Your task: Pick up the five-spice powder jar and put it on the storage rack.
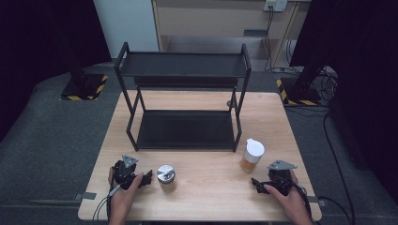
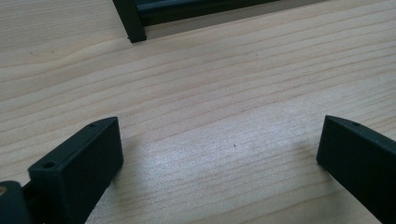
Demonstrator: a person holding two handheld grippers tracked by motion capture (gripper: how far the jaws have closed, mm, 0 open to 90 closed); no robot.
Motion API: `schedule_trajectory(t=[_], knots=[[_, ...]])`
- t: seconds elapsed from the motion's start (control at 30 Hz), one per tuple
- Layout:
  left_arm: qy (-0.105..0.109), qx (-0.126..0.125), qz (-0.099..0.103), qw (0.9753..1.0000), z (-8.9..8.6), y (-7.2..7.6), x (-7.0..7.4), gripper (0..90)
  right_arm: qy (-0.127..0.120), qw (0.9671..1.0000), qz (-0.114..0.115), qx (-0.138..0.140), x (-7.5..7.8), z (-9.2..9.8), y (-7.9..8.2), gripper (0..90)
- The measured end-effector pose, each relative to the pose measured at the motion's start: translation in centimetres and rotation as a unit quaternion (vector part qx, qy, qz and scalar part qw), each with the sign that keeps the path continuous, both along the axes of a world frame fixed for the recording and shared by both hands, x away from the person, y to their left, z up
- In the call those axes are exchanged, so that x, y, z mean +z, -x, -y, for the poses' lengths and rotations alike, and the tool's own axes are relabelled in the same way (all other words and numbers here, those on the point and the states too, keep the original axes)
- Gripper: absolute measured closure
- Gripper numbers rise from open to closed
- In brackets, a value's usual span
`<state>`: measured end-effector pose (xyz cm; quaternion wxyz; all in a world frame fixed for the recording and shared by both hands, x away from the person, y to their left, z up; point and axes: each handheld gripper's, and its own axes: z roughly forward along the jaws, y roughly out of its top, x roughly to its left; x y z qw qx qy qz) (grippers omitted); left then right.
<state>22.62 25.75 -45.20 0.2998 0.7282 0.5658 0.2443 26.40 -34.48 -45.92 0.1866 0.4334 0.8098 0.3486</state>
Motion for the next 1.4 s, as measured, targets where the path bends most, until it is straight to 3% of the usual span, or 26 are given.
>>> schedule_trajectory(t=[1.17, 1.4], knots=[[-0.001, -0.007, -0.003, 1.0, -0.17, -0.28, 0.16, 0.0, 0.0, 1.0, 0.0, 0.0, 0.0, 0.0, 0.01, 1.4], [0.003, 0.003, -0.001, 1.0, -0.47, -0.01, 0.38, 2.0, 0.0, 1.0, 0.0, 0.0, 0.0, 0.0, 0.0, 1.4]])
